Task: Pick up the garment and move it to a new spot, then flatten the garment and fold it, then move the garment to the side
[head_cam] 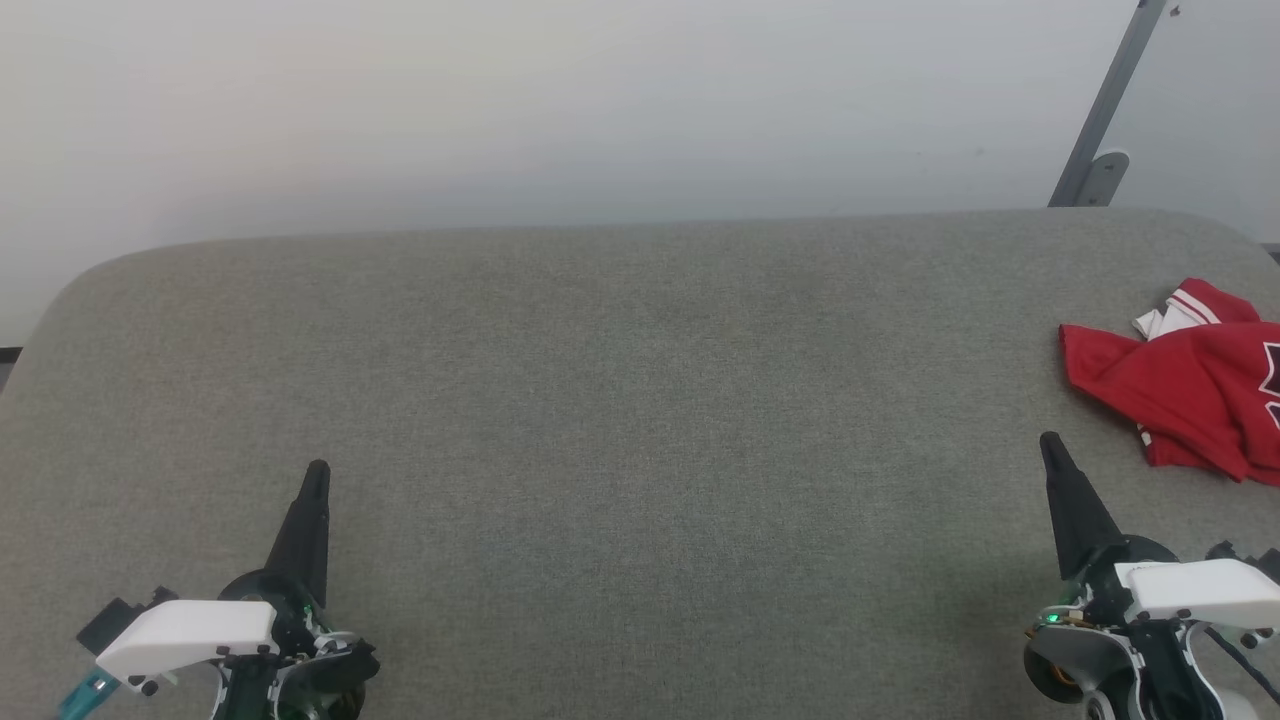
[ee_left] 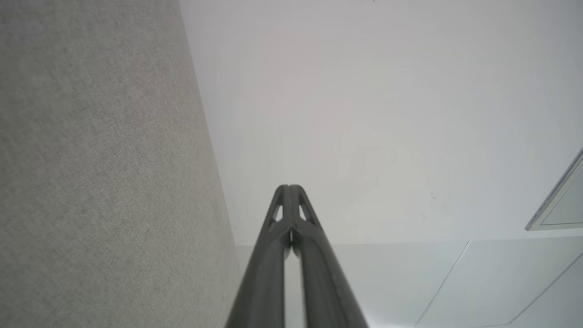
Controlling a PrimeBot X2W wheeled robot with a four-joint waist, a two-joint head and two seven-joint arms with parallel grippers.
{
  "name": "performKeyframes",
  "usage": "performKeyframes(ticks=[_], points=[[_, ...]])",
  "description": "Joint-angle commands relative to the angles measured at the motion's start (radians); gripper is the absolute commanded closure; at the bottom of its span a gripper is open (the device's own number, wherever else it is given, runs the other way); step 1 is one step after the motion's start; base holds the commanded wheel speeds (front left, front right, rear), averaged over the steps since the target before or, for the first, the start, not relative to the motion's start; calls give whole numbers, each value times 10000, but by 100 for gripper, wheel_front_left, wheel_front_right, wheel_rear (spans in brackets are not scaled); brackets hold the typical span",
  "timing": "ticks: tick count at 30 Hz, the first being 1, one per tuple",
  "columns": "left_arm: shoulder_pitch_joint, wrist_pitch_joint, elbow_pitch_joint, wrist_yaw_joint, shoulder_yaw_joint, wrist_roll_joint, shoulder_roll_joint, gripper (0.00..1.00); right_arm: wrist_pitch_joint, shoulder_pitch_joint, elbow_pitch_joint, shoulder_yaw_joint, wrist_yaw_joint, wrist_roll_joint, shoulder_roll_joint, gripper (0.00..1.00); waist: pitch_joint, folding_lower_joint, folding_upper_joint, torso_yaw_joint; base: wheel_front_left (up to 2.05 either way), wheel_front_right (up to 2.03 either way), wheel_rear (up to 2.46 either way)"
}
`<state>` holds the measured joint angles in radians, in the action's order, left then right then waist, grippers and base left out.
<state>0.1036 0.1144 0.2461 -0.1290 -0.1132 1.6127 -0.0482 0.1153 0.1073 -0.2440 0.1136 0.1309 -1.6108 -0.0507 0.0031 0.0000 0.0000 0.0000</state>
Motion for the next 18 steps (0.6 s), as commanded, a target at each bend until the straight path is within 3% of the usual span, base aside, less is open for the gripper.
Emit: performKeyframes(ticks=[1,18], points=[[125,29,-3,-32,-30,1,-14,100,12,44,-20,6,-3,-41,13,100,0,0,0,0,0,0,0],[125,31,-3,-32,-31,-3,-12,100,11,44,-20,5,-3,-41,13,100,0,0,0,0,0,0,0]])
